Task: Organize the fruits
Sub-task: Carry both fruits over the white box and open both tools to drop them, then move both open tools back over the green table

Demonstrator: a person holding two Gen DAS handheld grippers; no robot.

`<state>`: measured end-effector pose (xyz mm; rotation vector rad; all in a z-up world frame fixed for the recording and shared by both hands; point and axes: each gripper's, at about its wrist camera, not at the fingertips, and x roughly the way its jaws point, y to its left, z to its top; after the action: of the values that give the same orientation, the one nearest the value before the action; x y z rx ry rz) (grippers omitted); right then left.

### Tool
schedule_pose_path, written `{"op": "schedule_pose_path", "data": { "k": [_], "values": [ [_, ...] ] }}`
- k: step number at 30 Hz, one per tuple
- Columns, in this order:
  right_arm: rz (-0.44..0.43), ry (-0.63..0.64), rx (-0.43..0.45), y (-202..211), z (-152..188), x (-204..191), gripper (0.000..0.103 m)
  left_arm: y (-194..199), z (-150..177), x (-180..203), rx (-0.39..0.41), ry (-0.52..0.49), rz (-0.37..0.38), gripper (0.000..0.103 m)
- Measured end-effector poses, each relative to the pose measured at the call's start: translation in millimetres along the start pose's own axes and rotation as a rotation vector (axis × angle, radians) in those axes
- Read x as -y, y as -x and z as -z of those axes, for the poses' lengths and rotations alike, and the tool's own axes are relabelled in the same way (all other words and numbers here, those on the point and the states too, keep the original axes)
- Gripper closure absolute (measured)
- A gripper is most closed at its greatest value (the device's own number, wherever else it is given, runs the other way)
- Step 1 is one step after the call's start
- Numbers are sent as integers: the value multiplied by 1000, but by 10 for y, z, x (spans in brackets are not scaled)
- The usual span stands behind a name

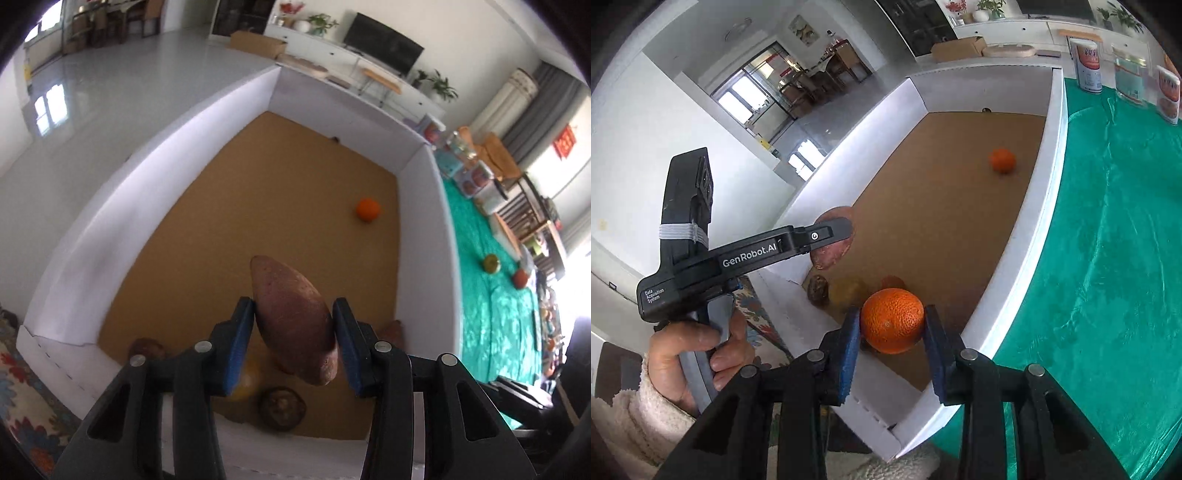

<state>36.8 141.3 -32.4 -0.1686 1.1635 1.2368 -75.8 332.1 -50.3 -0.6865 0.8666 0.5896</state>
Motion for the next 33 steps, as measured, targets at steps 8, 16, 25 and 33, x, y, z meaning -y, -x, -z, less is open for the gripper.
{"op": "schedule_pose_path", "data": {
  "k": [8, 16, 25, 33],
  "values": [
    [128, -114, 263, 834, 295, 668, 12, 222, 5, 358, 143, -75, -19, 14],
    [613, -418, 443, 1521, 1221, 2169, 1, 387, 267, 1711, 148, -315, 240, 7],
    [673, -748, 591, 1897, 1732, 2761, 1, -265, 878, 3095, 49, -528, 311, 6],
    [763, -729, 503, 1684, 1626, 2830, 1, -1090, 974, 3182, 67, -503, 123, 6]
  ]
}}
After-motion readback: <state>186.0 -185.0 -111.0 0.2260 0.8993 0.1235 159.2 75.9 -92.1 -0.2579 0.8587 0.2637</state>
